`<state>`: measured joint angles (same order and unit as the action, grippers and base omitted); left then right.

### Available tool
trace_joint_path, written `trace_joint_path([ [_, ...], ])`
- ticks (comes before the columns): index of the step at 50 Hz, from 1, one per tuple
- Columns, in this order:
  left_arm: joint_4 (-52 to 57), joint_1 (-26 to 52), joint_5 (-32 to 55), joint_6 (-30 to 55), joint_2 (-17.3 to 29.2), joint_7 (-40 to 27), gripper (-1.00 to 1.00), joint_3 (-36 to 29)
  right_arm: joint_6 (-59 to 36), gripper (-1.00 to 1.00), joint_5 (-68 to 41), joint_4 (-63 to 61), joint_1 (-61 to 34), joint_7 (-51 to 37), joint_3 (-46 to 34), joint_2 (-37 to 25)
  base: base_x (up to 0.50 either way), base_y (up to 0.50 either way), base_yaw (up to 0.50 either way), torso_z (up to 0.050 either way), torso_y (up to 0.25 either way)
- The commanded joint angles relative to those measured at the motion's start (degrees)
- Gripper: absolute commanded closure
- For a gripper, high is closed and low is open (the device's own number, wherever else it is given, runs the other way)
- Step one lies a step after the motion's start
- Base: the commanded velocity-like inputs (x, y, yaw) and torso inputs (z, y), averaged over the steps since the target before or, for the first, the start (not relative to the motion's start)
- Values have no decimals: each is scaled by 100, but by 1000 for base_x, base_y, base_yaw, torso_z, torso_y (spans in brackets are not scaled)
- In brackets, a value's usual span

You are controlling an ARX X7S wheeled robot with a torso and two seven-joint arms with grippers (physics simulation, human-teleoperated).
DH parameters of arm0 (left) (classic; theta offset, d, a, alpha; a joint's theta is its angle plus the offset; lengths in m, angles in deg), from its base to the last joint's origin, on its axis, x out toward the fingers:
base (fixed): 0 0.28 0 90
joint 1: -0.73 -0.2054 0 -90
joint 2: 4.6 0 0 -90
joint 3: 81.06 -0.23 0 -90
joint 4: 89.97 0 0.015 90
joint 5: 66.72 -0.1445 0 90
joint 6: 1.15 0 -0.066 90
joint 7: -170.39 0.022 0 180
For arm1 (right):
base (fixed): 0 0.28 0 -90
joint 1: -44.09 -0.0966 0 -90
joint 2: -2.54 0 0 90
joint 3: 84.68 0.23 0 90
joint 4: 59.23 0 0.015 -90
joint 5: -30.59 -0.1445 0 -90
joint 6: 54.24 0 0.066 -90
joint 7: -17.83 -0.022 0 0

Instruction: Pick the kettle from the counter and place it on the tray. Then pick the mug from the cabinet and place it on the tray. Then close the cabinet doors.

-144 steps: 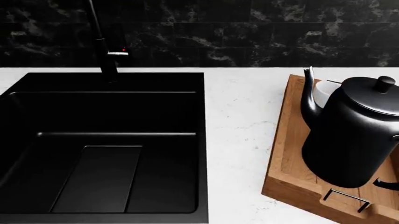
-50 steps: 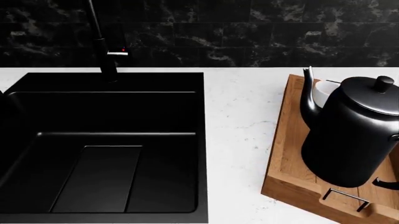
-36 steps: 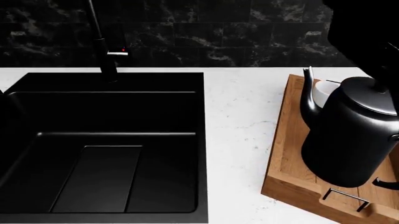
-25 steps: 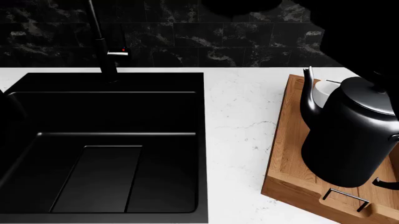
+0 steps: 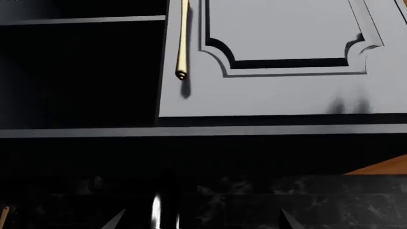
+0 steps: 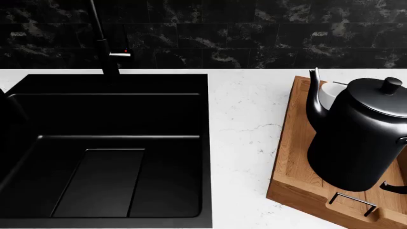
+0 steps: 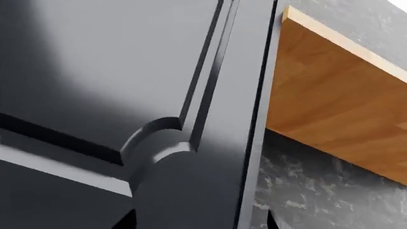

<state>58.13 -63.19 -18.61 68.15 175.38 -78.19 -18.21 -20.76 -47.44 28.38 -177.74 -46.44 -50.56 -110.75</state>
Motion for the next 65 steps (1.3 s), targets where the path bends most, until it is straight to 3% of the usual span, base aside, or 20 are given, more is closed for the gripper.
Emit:
trace_joint_path([
  [1, 185, 216, 369, 229, -1, 160, -100, 260, 1600, -100, -3537, -3816, 87, -2569, -17, -2799, 0, 0, 0, 0, 0],
  [5, 189, 329, 556, 270, 0, 269, -100, 385, 3872, -100, -3193, -5750, -207, -2571, -1956, -3995, 0, 0, 0, 0, 0],
  [6, 190, 343, 578, 264, 0, 308, -100, 400, 3845, -100, -3144, -5761, -7, -2571, -1821, -3997, 0, 0, 0, 0, 0],
  [8, 190, 367, 607, 262, 0, 376, -100, 428, 3326, -100, -3245, -5761, 834, -2572, -658, -4077, 0, 0, 0, 0, 0],
  [14, 190, 412, 666, 294, 0, 448, -100, 478, 1224, -100, -4225, -5761, 3709, -2572, 4084, -4121, 0, 0, 0, 0, 0],
  [19, 190, 394, 642, 307, 0, 467, -100, 463, 27, -100, -4659, -5761, 5315, -2573, 6445, -3703, 0, 176, 0, 0, 0],
  [23, 190, 406, 665, 321, 0, 472, -100, 478, -580, -100, -4790, -5761, 5988, -2573, 7379, -3324, 1, 500, 0, 0, 0],
  [35, 190, 380, 619, 321, 0, 455, -100, 460, -1152, -100, -4713, -5761, 6397, -2573, 7811, -2747, 1, 500, 0, 0, 0],
  [65, 190, 415, 704, 319, 0, 421, -100, 529, -1181, -100, -4532, -5761, 6378, -2573, 7569, -2563, 1, 500, 0, 0, 0],
])
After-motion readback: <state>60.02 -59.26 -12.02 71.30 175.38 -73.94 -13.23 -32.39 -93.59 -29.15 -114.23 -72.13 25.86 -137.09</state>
